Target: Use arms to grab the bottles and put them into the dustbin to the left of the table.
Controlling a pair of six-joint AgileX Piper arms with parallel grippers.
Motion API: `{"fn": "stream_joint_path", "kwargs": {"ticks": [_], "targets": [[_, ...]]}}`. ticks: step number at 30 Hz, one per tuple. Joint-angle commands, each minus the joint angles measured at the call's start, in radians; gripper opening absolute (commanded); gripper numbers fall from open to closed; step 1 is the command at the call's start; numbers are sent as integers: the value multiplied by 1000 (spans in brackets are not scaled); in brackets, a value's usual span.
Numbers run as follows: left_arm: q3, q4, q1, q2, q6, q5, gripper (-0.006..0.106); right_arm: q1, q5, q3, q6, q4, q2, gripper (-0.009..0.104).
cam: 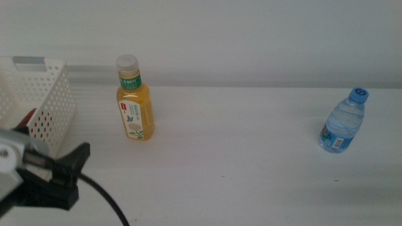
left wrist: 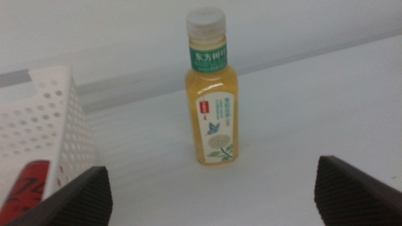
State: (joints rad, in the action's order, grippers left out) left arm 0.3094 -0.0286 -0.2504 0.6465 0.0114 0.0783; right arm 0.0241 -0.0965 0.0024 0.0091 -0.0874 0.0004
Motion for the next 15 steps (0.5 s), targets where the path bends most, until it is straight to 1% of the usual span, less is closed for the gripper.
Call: {"fn": "stream_joint_path", "kwargs": {"ticks": [1,3,15], "targets": [[-64,12,-10,-4,-30,-116,86,-5,7,35,-3,-6,-37,-2],[-95,12,-10,-4,-57,-148,86,-5,7,35,-3,-6,-37,-2],[-127,10,-10,-4,-64,-157,86,-5,7,35,-3,-6,-37,-2]]}}
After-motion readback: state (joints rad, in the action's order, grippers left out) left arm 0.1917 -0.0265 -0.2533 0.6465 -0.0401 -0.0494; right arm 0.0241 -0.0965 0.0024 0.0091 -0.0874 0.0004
